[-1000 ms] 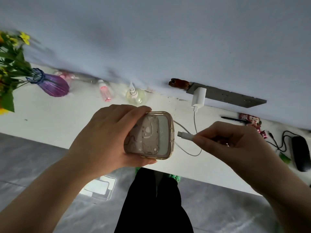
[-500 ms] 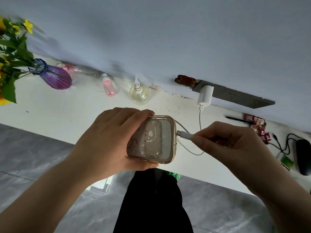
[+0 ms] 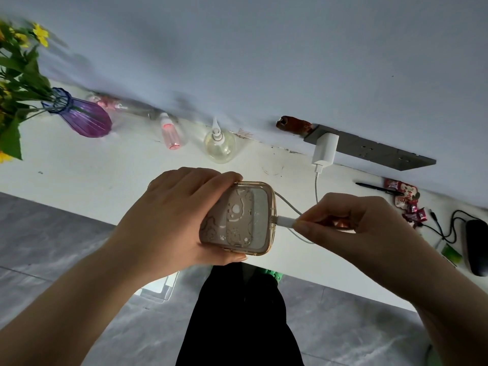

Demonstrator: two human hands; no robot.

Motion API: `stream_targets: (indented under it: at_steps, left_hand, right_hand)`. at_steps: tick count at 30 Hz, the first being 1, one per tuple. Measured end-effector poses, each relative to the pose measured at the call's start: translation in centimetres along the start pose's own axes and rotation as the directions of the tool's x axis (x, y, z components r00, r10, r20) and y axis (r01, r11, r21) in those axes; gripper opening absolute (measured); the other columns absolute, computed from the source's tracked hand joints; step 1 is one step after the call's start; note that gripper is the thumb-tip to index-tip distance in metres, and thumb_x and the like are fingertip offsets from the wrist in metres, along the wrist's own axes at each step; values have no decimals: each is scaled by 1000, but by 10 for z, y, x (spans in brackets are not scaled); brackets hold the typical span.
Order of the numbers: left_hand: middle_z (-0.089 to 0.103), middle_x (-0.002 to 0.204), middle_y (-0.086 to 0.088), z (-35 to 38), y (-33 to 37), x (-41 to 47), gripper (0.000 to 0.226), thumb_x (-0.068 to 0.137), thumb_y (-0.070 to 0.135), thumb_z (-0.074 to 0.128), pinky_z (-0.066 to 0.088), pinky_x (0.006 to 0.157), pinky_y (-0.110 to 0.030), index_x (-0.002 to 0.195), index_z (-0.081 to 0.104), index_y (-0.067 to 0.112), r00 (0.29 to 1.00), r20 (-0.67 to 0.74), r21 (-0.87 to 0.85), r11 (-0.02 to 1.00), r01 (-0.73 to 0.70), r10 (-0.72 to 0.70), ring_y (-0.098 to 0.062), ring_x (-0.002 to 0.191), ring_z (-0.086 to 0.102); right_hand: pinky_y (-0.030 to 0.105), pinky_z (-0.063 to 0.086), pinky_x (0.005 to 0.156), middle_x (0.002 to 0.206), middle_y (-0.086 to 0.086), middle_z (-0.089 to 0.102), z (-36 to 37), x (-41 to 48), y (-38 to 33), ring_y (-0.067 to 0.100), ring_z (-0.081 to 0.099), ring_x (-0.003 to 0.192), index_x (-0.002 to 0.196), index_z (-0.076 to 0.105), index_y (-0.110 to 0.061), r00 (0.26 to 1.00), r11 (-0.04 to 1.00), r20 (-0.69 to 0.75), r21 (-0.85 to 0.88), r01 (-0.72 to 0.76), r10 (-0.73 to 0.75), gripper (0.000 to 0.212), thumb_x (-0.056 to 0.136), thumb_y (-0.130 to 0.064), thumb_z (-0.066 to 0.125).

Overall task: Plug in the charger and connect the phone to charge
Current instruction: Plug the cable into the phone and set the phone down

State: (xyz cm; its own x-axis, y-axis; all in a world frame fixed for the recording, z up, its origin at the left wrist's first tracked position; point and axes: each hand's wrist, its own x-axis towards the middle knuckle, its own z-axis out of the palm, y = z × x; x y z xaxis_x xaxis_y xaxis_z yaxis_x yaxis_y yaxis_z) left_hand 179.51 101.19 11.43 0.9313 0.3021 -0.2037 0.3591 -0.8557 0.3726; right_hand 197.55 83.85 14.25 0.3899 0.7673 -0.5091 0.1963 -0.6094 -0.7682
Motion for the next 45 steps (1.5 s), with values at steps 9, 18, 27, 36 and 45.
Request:
stream_targets:
  at_steps: [9,18,27,36,45]
  left_hand:
    - [65,112,-1,7,-1,1,91,55,73,63,51,91,-42,126,55,15,1000,15,29,1000,-9,9,-25,101,63]
    - [66,111,-2,8,4,7,91,55,72,62,51,89,-41,125,56,14,1000,26,55,999,-2,1,-27,97,65]
    - [67,105,-3,13,9,11,91,53,71,68,52,86,-41,122,58,14,1000,17,97,995,-11,9,-28,93,65]
    - [67,106,-1,20,13,12,91,53,72,66,52,86,-42,123,56,15,1000,4,64,998,-12,12,-27,94,64]
    - [63,108,8,41,25,17,93,54,82,54,50,88,-36,126,47,24,987,156,-42,999,-23,30,-17,96,61]
  right_hand:
    - [19,43,67,73,-17,73,-1,11,4,2,66,73,74,76,-34,998,999,54,-20,-40,41,15,69,-45,68]
    - [18,38,61,69,-21,70,2,15,12,-6,61,67,76,75,-37,995,995,47,48,-92,90,17,68,-49,66]
    - [25,42,65,69,-15,72,4,15,21,-3,60,64,76,77,-32,987,979,56,132,-156,149,14,70,-44,72]
    - [26,43,67,69,-14,72,5,15,25,-3,60,63,75,77,-30,986,978,59,124,-165,159,15,71,-44,72]
    - [5,-11,104,153,-27,20,9,27,28,-33,2,114,142,-1,-56,910,875,416,-441,201,0,103,65,-69,66]
